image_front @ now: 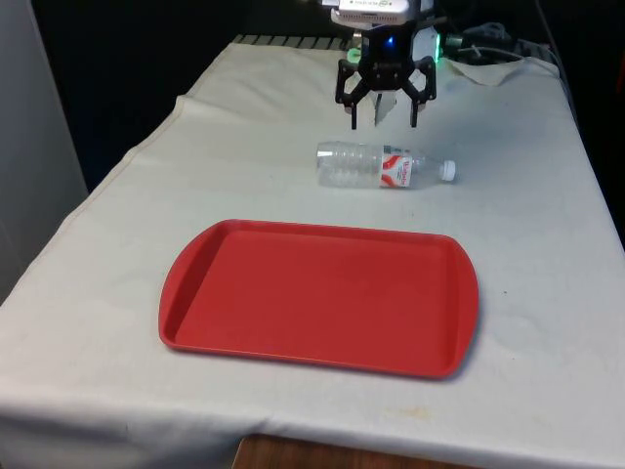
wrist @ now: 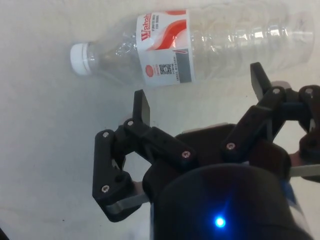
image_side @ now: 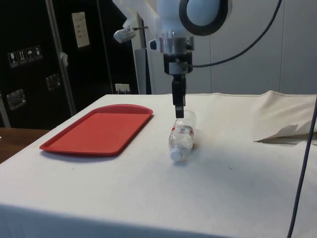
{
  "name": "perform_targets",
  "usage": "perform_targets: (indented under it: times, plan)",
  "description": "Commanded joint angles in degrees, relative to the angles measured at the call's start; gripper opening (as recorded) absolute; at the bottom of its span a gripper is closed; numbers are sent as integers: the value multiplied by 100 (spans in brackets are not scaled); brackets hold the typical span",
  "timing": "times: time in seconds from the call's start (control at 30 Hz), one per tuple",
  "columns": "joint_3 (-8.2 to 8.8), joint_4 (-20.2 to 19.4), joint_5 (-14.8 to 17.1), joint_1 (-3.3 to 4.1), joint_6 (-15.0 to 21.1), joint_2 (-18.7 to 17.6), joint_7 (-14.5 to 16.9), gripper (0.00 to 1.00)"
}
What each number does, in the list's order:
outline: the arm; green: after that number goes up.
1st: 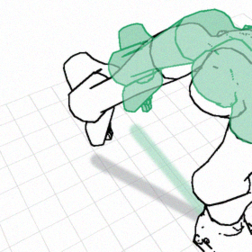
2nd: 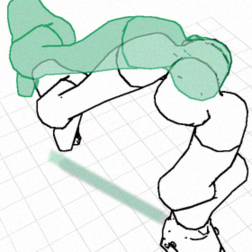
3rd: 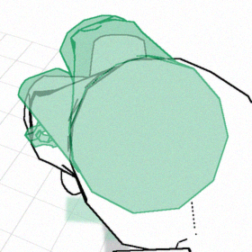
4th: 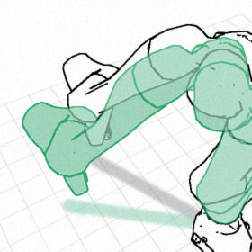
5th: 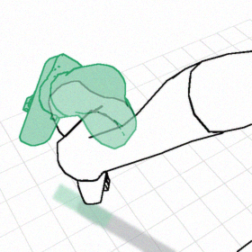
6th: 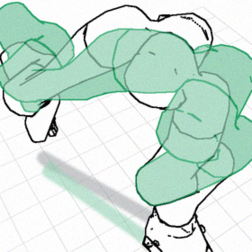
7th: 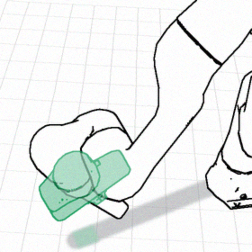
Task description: Place the bottle upright on the tray.
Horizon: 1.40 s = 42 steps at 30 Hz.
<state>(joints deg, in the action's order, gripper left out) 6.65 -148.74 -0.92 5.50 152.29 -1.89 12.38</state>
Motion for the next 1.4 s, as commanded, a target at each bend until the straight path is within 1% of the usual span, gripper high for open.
perform_targets:
  times: [0.0, 0.13, 0.17, 0.23, 0.37, 0.4, 0.43, 0.5, 0.67, 0.73, 1.0, 1.03, 1.13, 1.37]
  plan:
    - [-11, 11, 6, 11, 11, -6, 63, 100]
    - [-23, 40, 11, 11, 17, -29, 252, 100]
    - [-11, 29, 0, 6, 0, -11, 229, 100]
    - [-29, 52, 11, 17, 17, -34, 321, 100]
    - [-34, 74, 11, 17, 23, -52, 498, 100]
    - [-34, 74, 11, 23, 23, -57, 533, 100]
    - [-23, 63, 0, 11, 0, -34, 487, 100]
    - [-34, 74, 11, 23, 17, -52, 602, 100]
    - [-34, 29, -6, 17, 6, -17, 819, 100]
    - [-23, 52, 0, 11, -11, -34, 819, 100]
    - [-23, 0, -6, 11, -6, 6, 1163, 100]
    - [-17, 17, 0, 11, -11, -17, 1129, 100]
    - [-6, 17, 6, 6, -6, -17, 1312, 100]
    - [-6, 23, 11, 6, 6, -46, 1490, 100]
